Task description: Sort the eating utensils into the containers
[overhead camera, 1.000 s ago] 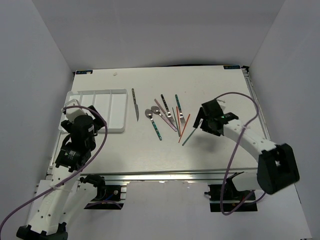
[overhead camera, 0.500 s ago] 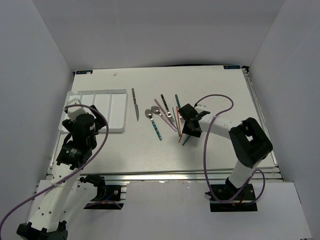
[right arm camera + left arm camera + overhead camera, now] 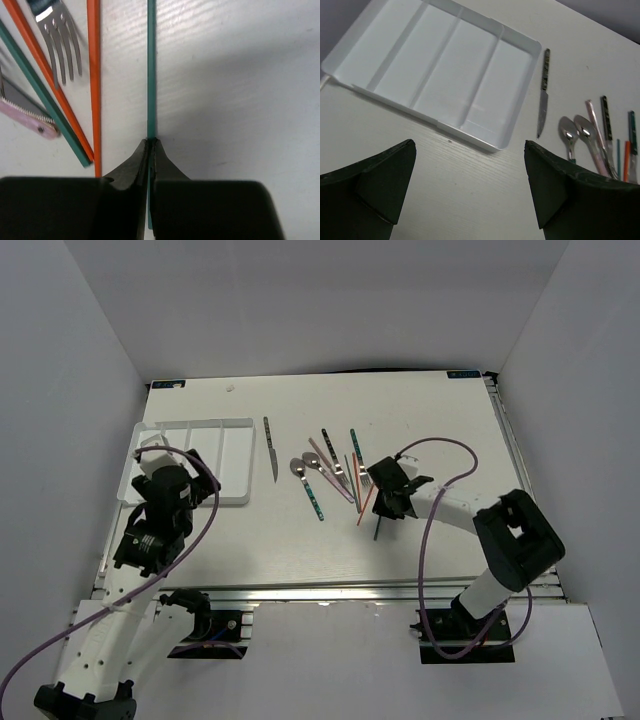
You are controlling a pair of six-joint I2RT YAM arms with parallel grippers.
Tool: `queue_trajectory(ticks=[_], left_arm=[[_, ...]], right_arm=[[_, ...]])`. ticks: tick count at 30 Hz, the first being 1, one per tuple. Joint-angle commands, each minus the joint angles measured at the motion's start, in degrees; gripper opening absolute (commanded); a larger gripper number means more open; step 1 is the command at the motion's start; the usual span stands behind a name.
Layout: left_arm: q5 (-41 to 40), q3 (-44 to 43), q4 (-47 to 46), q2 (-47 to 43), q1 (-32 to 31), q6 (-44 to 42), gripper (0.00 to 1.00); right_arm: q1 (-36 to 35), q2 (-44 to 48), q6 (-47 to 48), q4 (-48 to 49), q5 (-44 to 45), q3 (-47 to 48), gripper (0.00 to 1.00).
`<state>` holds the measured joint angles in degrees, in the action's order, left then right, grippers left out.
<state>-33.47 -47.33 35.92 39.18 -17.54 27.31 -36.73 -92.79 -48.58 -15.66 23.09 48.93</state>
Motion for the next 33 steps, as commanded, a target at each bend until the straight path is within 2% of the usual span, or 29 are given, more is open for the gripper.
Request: queue_trajectory(ticks=[1,2,3,4,6,9,11,12,16,21,24,28,31,32,33], left_arm=[[12.8,-1.8,-1.7,1.9,0.2,1.0,0.98],[18.0,-1.6,-3.3,3.2,0.2,1.3,0.98],[28.0,-1.2,-7.1,3.8,0.2,3.2,0.98],[33.4,0.3,-10.1,4.3,0.1,4.2,0.98],[48.2,2.6,-20.9,5.5,0.1,10.1,0.98],[54.9,7.2,-34.6,6.3,-1.8,18.4,0.98],[54.2,8.6,-39.3,6.8,-4.6,20.6,0.98],[53.4,8.7,-39.7,7.9,-5.6,20.8,0.98],[48.6,8.4,-39.8,12.6,-11.5,20.4,0.98],[45.6,8.8,-44.4,16.6,-17.3,21.0,0.98],[43.4,7.2,-43.7,19.9,-20.2,20.2,0.93],[40.5,6.0,-42.4,23.0,-21.6,19.6,0.81],[39.7,4.8,-41.5,24.7,-21.6,19.1,0.5],[39.1,4.3,-40.1,25.2,-21.6,18.6,0.23],[36.6,3.7,-38.8,25.4,-21.6,18.2,0.09]], right_arm=[[-0.2,6.4,4.6,-3.6,-5.4,-3.1,0.0],[-0.3,8.5,6.2,-0.6,-7.7,-3.9,0.0],[-0.2,10.5,8.0,1.2,-13.1,-4.5,0.0],[-0.3,14.4,11.7,3.7,-16.2,-5.2,0.0],[-0.4,18.2,14.5,11.2,-26.2,-8.2,0.0],[-0.4,26.6,15.8,21.9,-35.4,-12.9,0.0],[-0.4,29.2,13.8,27.2,-39.2,-14.9,0.0],[-0.4,31.0,12.7,31.5,-41.5,-16.1,0.0],[-1.7,32.3,9.0,37.4,-42.8,-15.7,0.0],[-5.2,28.8,9.0,37.2,-42.3,-10.4,0.0],[-6.9,26.9,9.2,37.6,-42.0,-7.8,0.0],[-8.6,24.9,9.6,38.2,-42.5,-5.8,0.0],[-9.5,23.9,9.5,39.0,-42.5,-5.1,0.0],[-9.6,23.6,9.2,39.0,-42.3,-5.0,0.0],[-9.6,23.4,9.0,39.3,-41.8,-5.0,0.0]])
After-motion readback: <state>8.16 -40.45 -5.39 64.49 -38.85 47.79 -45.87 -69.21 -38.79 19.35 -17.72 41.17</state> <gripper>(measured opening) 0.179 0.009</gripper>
